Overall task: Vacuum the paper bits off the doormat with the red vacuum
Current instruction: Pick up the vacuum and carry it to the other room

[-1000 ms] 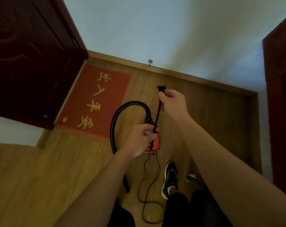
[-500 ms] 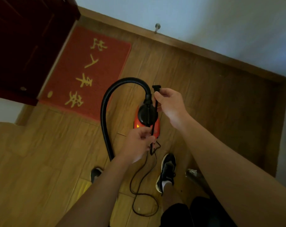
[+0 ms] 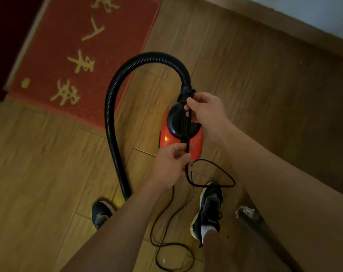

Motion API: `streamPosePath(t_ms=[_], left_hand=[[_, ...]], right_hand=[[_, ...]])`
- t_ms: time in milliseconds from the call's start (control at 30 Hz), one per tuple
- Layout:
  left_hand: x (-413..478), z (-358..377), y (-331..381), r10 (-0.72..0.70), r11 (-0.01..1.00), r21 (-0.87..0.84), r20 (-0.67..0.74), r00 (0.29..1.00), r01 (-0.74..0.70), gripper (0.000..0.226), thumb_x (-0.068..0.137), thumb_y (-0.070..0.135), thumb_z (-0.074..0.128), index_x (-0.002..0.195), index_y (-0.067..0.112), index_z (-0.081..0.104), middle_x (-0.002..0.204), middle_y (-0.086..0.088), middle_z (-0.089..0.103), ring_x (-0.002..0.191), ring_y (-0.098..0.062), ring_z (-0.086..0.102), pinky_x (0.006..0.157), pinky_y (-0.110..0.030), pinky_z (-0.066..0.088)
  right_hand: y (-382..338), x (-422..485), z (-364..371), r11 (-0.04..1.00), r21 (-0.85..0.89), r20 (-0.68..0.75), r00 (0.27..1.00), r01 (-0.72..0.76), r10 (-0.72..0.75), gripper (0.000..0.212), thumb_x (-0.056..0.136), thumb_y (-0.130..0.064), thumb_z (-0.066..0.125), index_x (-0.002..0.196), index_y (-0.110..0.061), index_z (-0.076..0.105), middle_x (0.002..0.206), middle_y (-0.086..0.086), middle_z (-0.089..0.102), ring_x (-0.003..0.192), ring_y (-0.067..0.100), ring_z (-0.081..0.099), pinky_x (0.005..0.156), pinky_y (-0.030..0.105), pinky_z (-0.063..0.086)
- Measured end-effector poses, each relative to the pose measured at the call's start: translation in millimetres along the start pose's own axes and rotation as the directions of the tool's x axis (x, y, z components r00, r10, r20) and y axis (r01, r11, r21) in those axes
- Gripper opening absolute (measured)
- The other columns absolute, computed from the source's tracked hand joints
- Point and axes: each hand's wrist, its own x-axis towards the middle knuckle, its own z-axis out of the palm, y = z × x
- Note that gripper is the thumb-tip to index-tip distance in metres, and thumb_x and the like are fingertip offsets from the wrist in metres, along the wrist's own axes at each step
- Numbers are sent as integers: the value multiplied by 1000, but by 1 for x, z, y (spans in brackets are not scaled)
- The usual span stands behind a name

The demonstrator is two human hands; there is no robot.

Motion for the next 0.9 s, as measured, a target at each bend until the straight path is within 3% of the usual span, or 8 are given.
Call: streamPosePath(t_ms=[133,200,433,567,667,767,900], left_hand=[[35,2,-31,7,1000,17,-20,1000,-7,23,99,1,59,108,17,71,92,-18,74,76,-29,73,79,-44,62],[49,3,-42,18,1000,6,-25,1000,-18,25,98,-1,58,104,20,71,91,-23,73,71,-29,69,79,-50,60],[89,10,-71,-24,999,-41,-69,997,21,21,98,3,61,101,22,70,93,-19,75,68,-16,68,71,-33,62],[107,11,-84,-58,996,-67,-77,995,53,25,97,5,63,92,29,69,86,-7,76,82,-20,72,86,-42,61],[115,10,-89,-73,993,-94,-74,995,66,22,96,4,64,92,25,70,82,-4,75,78,-18,71,85,-43,60],[119,10,-89,-99,987,-133,-82,992,87,19,96,4,66,88,21,71,79,-7,74,74,-19,70,79,-41,60],[120,10,-88,-128,983,-146,-111,986,111,13,95,8,68,86,17,71,80,-10,76,74,-21,73,70,-33,62]], right_hand=[[34,37,4,999,-36,-7,1000,-14,13,14,94,-6,65,100,-19,67,86,1,69,76,15,68,77,36,62],[49,54,3,999,-43,-15,1000,-21,20,18,92,-4,67,102,-18,68,82,-2,68,75,14,68,75,35,61],[82,91,3,998,-52,-6,1000,-29,28,25,93,0,65,110,-17,65,89,-1,68,82,14,69,76,32,61],[88,103,4,996,-93,-19,1000,-14,12,28,92,-2,67,117,-14,65,91,-1,67,82,13,69,69,25,59],[89,107,6,985,-170,-29,999,30,-35,32,92,-7,68,122,-16,64,95,-4,67,82,10,67,59,15,48],[92,110,8,978,-198,-42,996,64,-74,33,92,-9,70,123,-16,66,97,-5,69,88,10,68,67,17,50],[95,114,10,968,-222,-49,990,119,-133,27,90,-7,71,113,-22,69,91,-7,71,91,11,70,88,31,58]])
